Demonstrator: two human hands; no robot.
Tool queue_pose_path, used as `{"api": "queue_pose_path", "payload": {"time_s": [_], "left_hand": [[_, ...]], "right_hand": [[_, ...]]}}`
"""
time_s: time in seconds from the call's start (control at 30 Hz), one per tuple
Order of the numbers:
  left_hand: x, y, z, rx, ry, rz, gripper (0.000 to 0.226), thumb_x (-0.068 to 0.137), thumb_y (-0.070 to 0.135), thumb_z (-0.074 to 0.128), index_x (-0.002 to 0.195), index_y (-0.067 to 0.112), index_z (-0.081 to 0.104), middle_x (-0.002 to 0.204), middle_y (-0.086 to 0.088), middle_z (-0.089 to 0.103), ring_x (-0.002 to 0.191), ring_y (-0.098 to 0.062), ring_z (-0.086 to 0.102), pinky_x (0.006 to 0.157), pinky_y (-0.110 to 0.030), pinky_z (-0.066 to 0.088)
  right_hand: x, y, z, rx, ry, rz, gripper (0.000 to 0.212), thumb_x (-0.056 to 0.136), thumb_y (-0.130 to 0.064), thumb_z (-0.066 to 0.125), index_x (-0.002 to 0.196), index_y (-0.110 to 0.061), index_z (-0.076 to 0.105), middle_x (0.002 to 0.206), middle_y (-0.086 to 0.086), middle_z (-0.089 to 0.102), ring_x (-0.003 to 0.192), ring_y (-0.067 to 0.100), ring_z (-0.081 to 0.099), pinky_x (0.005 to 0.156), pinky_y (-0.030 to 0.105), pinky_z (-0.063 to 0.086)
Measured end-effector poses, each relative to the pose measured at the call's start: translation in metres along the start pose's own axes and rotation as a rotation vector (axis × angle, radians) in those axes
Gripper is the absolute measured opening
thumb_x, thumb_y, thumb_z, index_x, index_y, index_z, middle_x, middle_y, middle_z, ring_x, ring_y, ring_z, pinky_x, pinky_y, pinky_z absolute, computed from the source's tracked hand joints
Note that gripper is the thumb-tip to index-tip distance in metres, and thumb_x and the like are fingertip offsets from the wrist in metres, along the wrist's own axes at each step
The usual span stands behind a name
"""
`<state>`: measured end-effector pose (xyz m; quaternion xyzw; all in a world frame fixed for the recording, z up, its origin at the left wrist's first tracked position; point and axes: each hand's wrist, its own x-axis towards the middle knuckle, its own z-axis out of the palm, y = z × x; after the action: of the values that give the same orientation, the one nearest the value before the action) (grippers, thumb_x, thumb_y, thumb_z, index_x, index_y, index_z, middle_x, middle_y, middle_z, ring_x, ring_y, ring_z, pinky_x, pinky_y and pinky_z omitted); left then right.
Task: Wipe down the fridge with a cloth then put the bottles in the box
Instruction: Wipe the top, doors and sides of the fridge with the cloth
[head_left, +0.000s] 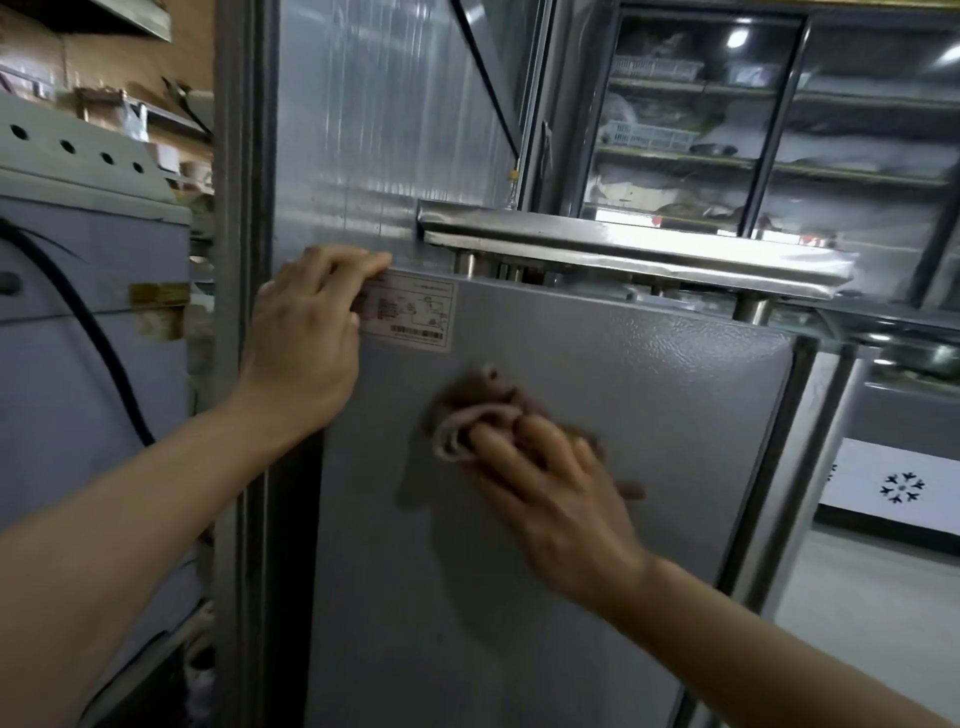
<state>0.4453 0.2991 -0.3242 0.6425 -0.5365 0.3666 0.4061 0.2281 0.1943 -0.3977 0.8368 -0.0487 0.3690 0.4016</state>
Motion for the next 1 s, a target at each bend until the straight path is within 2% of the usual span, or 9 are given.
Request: {"api": "queue_pose_path", "payload": {"time_s": [0.13,0.33,0.4,0.57,0.67,0.73,0.8,0.87,1.0], "left_hand": [[0.001,-0.005,-0.006,0.019,-0.039,0.031,0.056,0.077,0.007,0.04,0.132,0.01,0.049,0.124,-0.015,0.049,0.112,-0.034,0.046,0.094,-0.047,0.038],[0.001,-0.007,-0.003,-0.095,-0.024,0.015,0.059,0.078,-0.011,0.046,0.133,0.011,0.048,0.126,-0.014,0.047,0.116,-0.031,0.044,0.101,-0.039,0.036],[-0.001,-0.005,-0.003,-0.137,-0.022,-0.01,0.061,0.08,-0.012,0.045,0.135,0.012,0.046,0.13,-0.011,0.044,0.122,-0.027,0.041,0.105,-0.034,0.033],[-0.008,-0.01,-0.013,-0.247,-0.122,-0.033,0.067,0.083,-0.011,0.046,0.143,0.018,0.035,0.149,0.0,0.031,0.138,-0.014,0.027,0.112,-0.022,0.018],[-0.023,-0.02,-0.02,-0.388,-0.181,-0.148,0.067,0.087,-0.007,0.049,0.142,0.027,0.032,0.146,0.008,0.033,0.115,-0.005,0.052,0.094,-0.008,0.038],[-0.036,-0.027,-0.02,-0.545,-0.251,-0.286,0.066,0.09,-0.005,0.048,0.141,0.034,0.03,0.131,0.011,0.046,0.093,0.001,0.062,0.073,-0.006,0.046],[-0.047,-0.031,-0.015,-0.657,-0.319,-0.379,0.065,0.091,-0.007,0.045,0.139,0.035,0.031,0.114,0.012,0.055,0.086,0.004,0.064,0.065,-0.005,0.047],[-0.056,-0.034,-0.011,-0.696,-0.341,-0.416,0.064,0.09,-0.01,0.044,0.137,0.032,0.035,0.109,0.008,0.058,0.084,0.006,0.063,0.063,-0.004,0.047],[-0.074,-0.036,-0.015,-0.662,-0.389,-0.465,0.059,0.09,-0.005,0.046,0.135,0.032,0.036,0.11,0.008,0.06,0.083,-0.002,0.065,0.067,-0.011,0.051]], "right_hand": [[-0.003,0.0,-0.006,-0.006,-0.088,-0.133,0.038,0.089,-0.021,0.042,0.117,-0.02,0.067,0.132,0.003,0.057,0.106,0.029,0.043,0.084,0.038,0.035],[0.067,0.021,-0.007,-0.106,0.149,0.28,0.041,0.087,-0.023,0.05,0.128,-0.021,0.057,0.135,0.004,0.052,0.107,0.033,0.039,0.086,0.041,0.029],[0.061,0.008,0.002,-0.114,0.112,0.214,0.041,0.085,-0.023,0.048,0.124,-0.02,0.061,0.135,0.005,0.054,0.111,0.033,0.039,0.089,0.042,0.028],[0.026,-0.011,0.002,-0.063,-0.111,-0.185,0.044,0.082,-0.026,0.041,0.118,-0.02,0.066,0.133,0.004,0.057,0.111,0.03,0.042,0.086,0.039,0.031],[0.053,0.004,-0.007,-0.12,-0.03,-0.098,0.045,0.081,-0.026,0.045,0.121,-0.021,0.064,0.131,0.004,0.058,0.11,0.028,0.043,0.082,0.037,0.028],[0.084,0.013,-0.009,-0.14,0.074,0.097,0.046,0.083,-0.027,0.049,0.127,-0.022,0.058,0.133,0.004,0.056,0.114,0.028,0.039,0.09,0.04,0.026],[0.105,0.011,-0.003,-0.12,0.109,0.198,0.045,0.086,-0.027,0.045,0.129,-0.021,0.056,0.135,0.005,0.053,0.118,0.031,0.035,0.1,0.044,0.022],[0.107,0.0,0.009,-0.119,0.099,0.169,0.046,0.085,-0.027,0.043,0.128,-0.019,0.057,0.137,0.006,0.052,0.119,0.035,0.035,0.101,0.045,0.024],[0.069,-0.023,0.025,-0.122,-0.049,-0.12,0.049,0.081,-0.029,0.044,0.126,-0.021,0.061,0.137,0.003,0.054,0.117,0.035,0.037,0.095,0.044,0.028]]}}
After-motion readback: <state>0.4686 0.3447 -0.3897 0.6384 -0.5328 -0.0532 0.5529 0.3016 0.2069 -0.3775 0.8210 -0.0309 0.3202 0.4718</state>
